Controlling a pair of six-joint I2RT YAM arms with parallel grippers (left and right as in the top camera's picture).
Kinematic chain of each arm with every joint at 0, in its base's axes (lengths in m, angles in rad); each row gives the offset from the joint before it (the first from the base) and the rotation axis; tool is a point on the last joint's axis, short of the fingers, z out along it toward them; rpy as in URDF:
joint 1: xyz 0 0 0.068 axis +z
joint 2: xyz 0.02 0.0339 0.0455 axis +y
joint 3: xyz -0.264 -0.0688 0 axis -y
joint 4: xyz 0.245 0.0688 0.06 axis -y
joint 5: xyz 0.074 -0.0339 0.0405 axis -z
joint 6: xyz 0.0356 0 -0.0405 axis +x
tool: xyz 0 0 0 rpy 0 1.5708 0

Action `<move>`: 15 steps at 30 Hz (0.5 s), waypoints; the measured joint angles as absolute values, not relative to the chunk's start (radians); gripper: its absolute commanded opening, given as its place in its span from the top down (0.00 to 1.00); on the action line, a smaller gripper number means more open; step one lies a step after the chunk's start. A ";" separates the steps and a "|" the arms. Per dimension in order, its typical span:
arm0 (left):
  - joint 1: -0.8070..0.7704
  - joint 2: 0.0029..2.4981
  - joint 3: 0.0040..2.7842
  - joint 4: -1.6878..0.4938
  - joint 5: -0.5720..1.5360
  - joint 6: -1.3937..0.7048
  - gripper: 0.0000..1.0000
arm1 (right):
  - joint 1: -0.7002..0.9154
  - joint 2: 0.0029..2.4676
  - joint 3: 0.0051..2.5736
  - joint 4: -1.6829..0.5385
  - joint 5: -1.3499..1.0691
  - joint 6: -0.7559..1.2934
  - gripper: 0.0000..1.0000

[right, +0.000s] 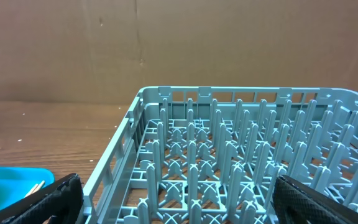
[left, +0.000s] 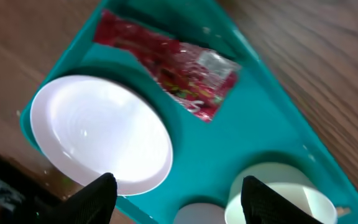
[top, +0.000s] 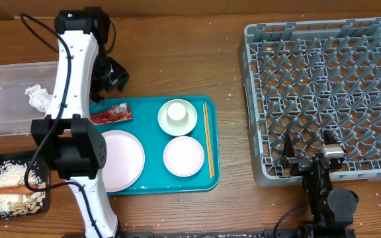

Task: Sort waste into correct bins and load items into the dishwasher
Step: 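Grasp the red snack wrapper on the tray with the left gripper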

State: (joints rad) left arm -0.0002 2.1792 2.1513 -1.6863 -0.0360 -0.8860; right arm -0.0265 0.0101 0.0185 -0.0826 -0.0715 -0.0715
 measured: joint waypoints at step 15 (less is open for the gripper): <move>0.058 2.178 1.967 -1.610 -0.173 -1.098 0.22 | -0.027 0.010 0.019 -0.083 -0.071 -0.072 0.00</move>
